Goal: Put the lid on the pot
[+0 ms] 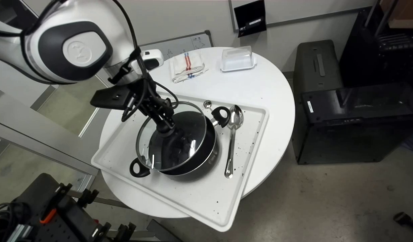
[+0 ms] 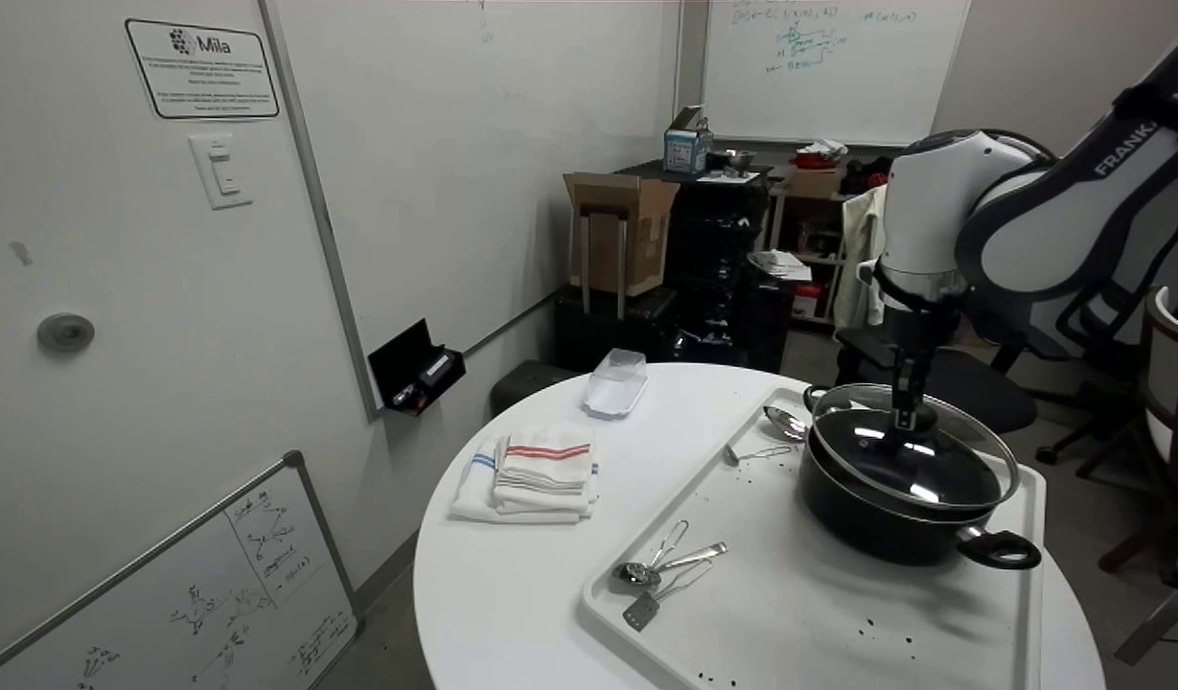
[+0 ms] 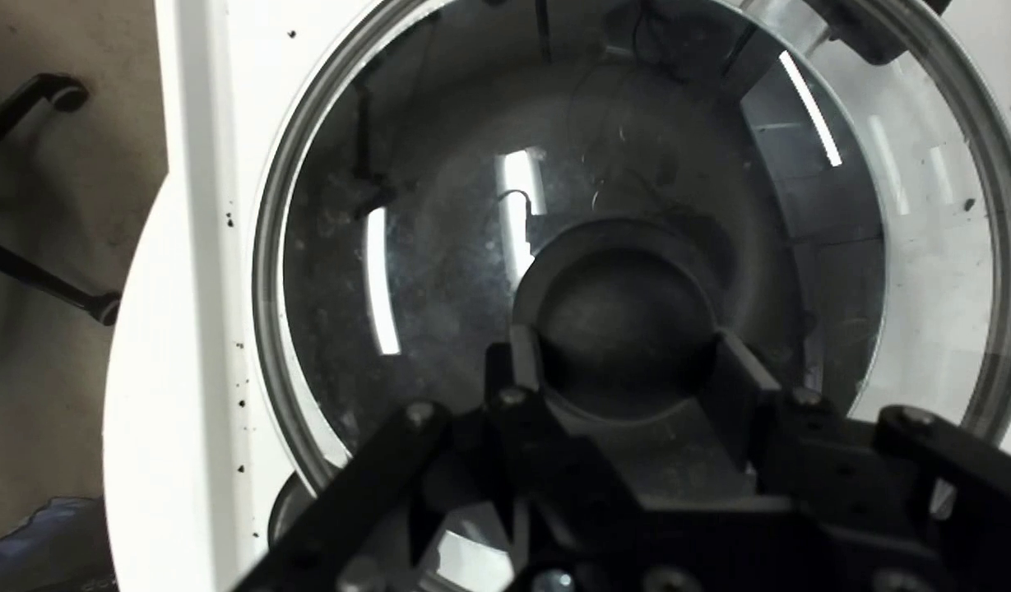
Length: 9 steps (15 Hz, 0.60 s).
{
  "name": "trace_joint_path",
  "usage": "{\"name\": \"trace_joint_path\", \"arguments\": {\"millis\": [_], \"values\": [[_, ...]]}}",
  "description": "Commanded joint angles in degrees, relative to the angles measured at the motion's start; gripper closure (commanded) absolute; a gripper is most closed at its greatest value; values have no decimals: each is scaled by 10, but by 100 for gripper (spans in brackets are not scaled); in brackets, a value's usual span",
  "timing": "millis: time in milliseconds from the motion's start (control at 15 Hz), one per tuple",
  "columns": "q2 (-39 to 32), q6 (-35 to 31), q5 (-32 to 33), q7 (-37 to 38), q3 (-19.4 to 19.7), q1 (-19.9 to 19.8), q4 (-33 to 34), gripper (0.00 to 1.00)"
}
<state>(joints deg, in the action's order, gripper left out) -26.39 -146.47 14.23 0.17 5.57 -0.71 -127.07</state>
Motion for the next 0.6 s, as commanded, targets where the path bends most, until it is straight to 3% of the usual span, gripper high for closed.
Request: {"name": "trace_joint_path", "arguments": {"millis": [0, 533], "values": [[-20, 15, -20, 11, 2, -3, 31, 76], [-52, 12, -45, 18, 5, -9, 58, 76]]}}
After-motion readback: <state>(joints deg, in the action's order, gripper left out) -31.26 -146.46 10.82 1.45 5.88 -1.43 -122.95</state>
